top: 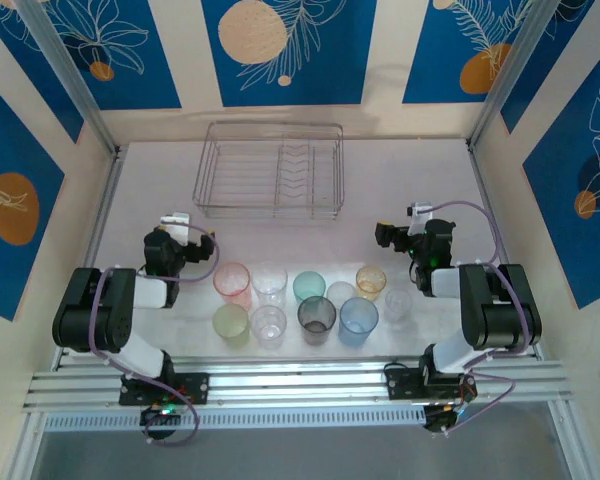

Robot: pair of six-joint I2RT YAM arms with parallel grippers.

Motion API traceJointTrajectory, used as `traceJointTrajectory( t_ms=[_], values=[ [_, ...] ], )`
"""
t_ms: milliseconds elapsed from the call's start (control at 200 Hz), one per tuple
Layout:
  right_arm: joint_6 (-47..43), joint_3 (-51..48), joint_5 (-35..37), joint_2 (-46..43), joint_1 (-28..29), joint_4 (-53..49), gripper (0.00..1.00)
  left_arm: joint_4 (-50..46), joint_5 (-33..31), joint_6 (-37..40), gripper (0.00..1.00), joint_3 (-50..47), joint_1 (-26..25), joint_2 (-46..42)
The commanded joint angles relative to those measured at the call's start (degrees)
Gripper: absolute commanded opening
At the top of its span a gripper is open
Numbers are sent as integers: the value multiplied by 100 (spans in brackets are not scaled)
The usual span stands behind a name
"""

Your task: Load the cups into the dish rack

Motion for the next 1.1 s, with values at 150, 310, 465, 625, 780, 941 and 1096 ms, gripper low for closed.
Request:
traceJointTrajectory(
  t_ms=[150,310,465,625,780,941,1096],
  values=[
    [-101,49,-2,-32,44,41,99,-4,-78,-24,100,122,-50,20],
    [-101,49,-11,-32,39,33,99,0,-101,-24,100,120,-59,19],
    [-92,47,-20,-32,32,35,99,0,-142,-9,100,113,-83,10],
    [-84,57,-56,-32,13,16,99,13,-193,4,100,105,-112,6],
    [-84,58,-55,-32,14,27,99,-6,-173,-6,100,113,-112,7],
    [-95,47,-38,-41,23,43,99,3,-175,-6,100,113,-112,4],
    [12,-48,-344,-87,-158,195,99,-692,-938,-217,100,165,-138,-699]
  ],
)
